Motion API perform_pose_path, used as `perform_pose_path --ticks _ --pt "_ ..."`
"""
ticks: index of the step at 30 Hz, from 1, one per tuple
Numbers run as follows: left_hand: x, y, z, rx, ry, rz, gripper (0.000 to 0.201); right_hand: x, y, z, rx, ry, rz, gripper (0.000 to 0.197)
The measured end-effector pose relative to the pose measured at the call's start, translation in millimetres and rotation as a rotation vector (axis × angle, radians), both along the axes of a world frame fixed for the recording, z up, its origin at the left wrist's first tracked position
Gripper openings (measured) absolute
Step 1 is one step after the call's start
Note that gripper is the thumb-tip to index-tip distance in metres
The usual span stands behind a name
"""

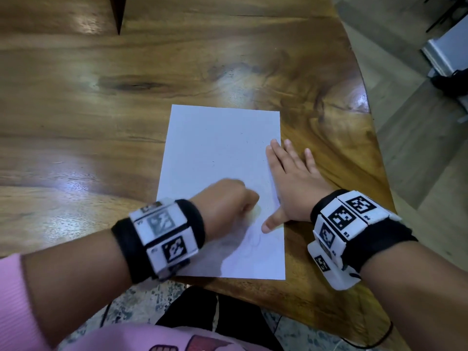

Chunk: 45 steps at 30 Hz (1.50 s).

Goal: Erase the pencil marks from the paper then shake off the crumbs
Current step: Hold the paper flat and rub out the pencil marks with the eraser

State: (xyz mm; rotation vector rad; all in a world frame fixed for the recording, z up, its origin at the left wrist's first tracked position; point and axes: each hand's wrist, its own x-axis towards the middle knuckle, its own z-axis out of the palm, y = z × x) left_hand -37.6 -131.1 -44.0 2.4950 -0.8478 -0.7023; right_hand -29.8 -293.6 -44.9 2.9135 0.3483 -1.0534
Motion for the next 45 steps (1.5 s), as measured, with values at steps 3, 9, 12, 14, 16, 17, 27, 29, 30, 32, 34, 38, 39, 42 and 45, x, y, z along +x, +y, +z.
perform_pose_path --ticks 3,9,12,14,16,17,27,29,30,32,34,38,39,42,45 --pt "-14.4 8.6 0.2 0.011 0.033 -0.072 0.008 -0.1 0.2 0.0 -0.002 0.004 -0.003 0.154" --pt "30.0 4.0 -4.3 -0.001 -0.032 0.212 0.006 0.8 1.2 1.1 -0.015 0.007 -0.001 0.154" --pt "0.5 14.7 -0.7 -0.017 -0.002 0.078 0.011 1.1 0.7 0.8 -0.014 0.010 -0.001 0.154" --pt "-17.4 21.8 -1.4 -0.032 0.034 0.025 0.007 1.0 0.4 0.3 -0.011 0.015 0.000 0.154" --pt "-8.6 21.2 -1.5 -0.033 0.008 0.055 0.009 0.9 0.9 0.6 -0.011 0.016 -0.001 0.154" --pt "2.8 18.5 -3.0 -0.030 -0.024 0.101 0.011 1.2 1.6 0.7 -0.012 0.015 -0.001 0.154" --pt "-16.8 29.4 -0.5 -0.031 0.042 0.076 0.007 0.5 2.4 2.2 -0.018 0.015 -0.005 0.154" --pt "4.8 19.8 -1.5 -0.024 -0.014 0.131 0.007 0.7 3.1 2.4 -0.021 0.017 -0.006 0.154" --pt "16.2 14.6 -1.3 -0.021 -0.037 0.185 0.008 0.9 3.5 2.3 -0.025 0.015 -0.006 0.154" --pt "27.4 10.5 -4.0 -0.024 -0.046 0.234 0.009 0.9 4.0 2.9 -0.033 0.013 -0.008 0.154" --pt "14.3 19.7 -4.5 -0.022 -0.038 0.169 0.011 0.7 4.8 2.9 -0.035 0.013 -0.008 0.154" --pt "-21.1 35.7 -6.9 -0.056 0.056 0.070 0.007 0.8 3.1 2.6 -0.027 0.026 -0.012 0.154" --pt "-14.3 32.8 -5.8 -0.052 0.037 0.084 0.007 0.8 3.1 2.4 -0.026 0.028 -0.012 0.154" --pt "25.8 20.5 -6.4 -0.022 -0.059 0.238 0.012 1.2 4.0 2.8 -0.029 0.024 -0.008 0.153" --pt "40.8 19.0 -11.2 -0.028 -0.079 0.320 0.012 1.6 4.8 4.9 -0.041 0.019 0.000 0.153"
